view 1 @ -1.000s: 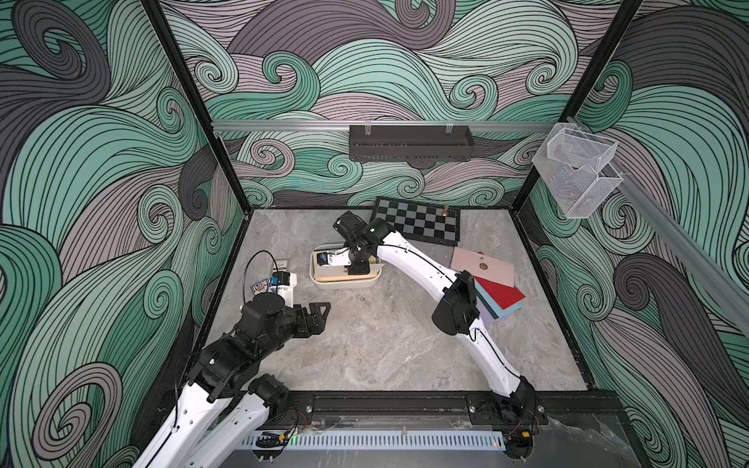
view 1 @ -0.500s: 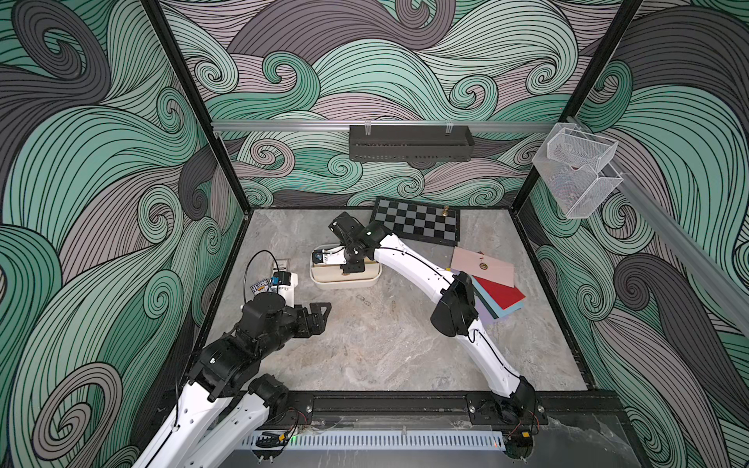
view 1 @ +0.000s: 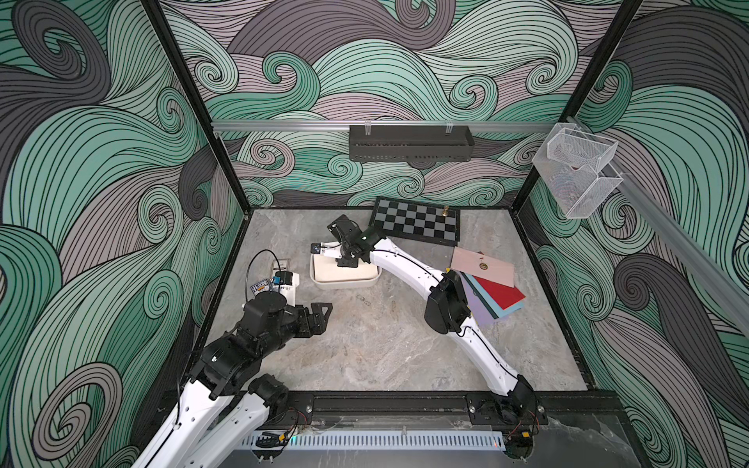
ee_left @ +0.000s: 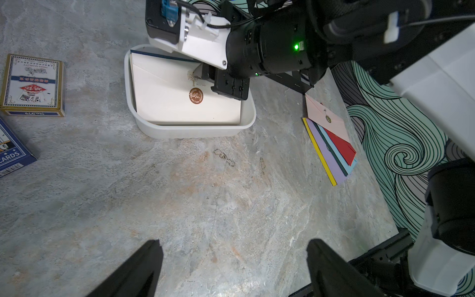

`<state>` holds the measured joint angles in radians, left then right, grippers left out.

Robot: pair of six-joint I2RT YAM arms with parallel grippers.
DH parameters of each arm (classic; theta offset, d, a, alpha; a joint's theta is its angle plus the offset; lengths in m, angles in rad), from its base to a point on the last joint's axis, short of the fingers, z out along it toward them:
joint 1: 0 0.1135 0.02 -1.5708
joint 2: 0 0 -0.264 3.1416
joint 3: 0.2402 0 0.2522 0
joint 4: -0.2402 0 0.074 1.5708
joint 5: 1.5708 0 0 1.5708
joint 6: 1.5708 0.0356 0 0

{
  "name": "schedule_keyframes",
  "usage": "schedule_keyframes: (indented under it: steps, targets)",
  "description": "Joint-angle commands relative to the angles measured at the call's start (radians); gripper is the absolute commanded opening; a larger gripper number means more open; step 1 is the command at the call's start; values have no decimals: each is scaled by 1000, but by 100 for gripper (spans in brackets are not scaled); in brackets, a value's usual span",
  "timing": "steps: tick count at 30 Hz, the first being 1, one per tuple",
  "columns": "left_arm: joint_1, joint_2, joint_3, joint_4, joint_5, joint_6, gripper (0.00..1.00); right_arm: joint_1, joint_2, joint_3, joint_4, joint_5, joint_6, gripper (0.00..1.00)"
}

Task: Put the sealed envelopes into the storage box
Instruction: Place the envelope in the storage box.

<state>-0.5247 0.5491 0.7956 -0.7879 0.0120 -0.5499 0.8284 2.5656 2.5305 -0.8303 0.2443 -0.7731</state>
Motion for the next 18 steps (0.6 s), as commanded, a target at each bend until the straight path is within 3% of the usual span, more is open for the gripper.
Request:
schedule_keyframes:
  steps: [1,4,10,14,18]
  targets:
    - [3,20,-5,18,14,13,92,-11,-54,44,51,28,159,31]
    - [3,28,-2,13,10,12,92,-33,-144,-21,51,8,319,31]
    - [3,16,-17,25,5,-2,92,-125,-421,-321,58,-91,697,37]
    - [2,50,-19,34,43,-8,92,-242,-627,-680,131,-110,875,39]
    - [2,101,-12,32,59,-6,91,-410,-791,-1033,243,-221,1006,42]
